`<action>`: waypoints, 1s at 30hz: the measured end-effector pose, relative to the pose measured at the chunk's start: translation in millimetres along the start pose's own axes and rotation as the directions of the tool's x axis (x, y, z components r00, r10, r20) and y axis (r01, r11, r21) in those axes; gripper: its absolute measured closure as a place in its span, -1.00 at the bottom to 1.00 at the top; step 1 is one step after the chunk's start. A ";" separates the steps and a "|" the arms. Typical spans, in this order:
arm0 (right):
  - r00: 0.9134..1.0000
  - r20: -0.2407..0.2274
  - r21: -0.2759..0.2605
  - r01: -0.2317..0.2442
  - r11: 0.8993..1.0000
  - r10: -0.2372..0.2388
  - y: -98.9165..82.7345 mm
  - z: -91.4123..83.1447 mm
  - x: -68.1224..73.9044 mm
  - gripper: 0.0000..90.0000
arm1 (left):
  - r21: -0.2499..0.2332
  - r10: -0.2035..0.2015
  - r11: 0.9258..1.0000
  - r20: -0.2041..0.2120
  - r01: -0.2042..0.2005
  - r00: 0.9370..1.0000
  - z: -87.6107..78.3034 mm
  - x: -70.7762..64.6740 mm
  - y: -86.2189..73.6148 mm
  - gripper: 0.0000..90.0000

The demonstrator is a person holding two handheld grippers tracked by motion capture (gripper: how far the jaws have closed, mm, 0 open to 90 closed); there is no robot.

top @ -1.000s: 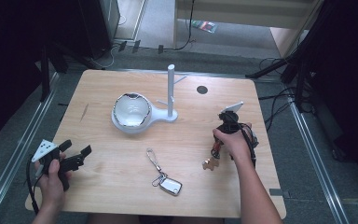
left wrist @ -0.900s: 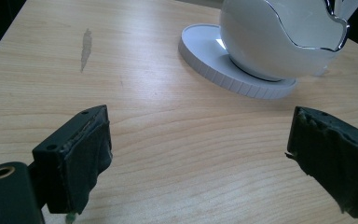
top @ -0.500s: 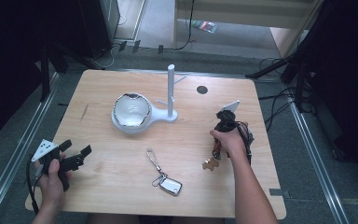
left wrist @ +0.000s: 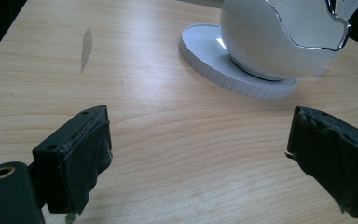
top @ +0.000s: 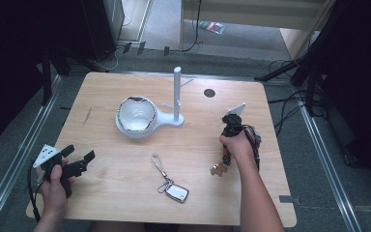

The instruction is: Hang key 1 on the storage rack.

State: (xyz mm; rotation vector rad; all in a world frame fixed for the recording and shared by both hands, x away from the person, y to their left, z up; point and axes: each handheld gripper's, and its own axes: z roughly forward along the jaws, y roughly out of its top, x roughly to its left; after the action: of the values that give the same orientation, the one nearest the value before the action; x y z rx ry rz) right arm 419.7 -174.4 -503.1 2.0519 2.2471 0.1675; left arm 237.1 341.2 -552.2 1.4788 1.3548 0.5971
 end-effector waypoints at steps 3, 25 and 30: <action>1.000 0.015 -0.007 0.020 1.000 -0.020 -0.8 -0.1 2.4 0.78 | 0.000 0.000 1.000 0.002 0.000 1.000 0.1 0.2 0.0 -0.85; 0.970 -0.236 -0.425 -0.055 0.904 -0.052 -29.0 -48.1 -12.8 0.79 | -0.002 0.004 1.000 0.000 -0.004 1.000 -0.2 -0.2 0.0 -0.85; 0.959 -0.271 -0.505 -0.068 0.860 -0.084 -30.0 -65.4 -9.9 0.79 | -0.001 0.004 1.000 0.002 -0.004 1.000 -0.4 -0.1 0.0 -0.85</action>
State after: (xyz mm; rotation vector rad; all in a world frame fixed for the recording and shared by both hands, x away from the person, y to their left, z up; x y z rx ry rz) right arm 381.8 -188.1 -442.8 1.8087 2.0418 1.0044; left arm 236.8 341.2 -552.0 1.4813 1.3495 0.5986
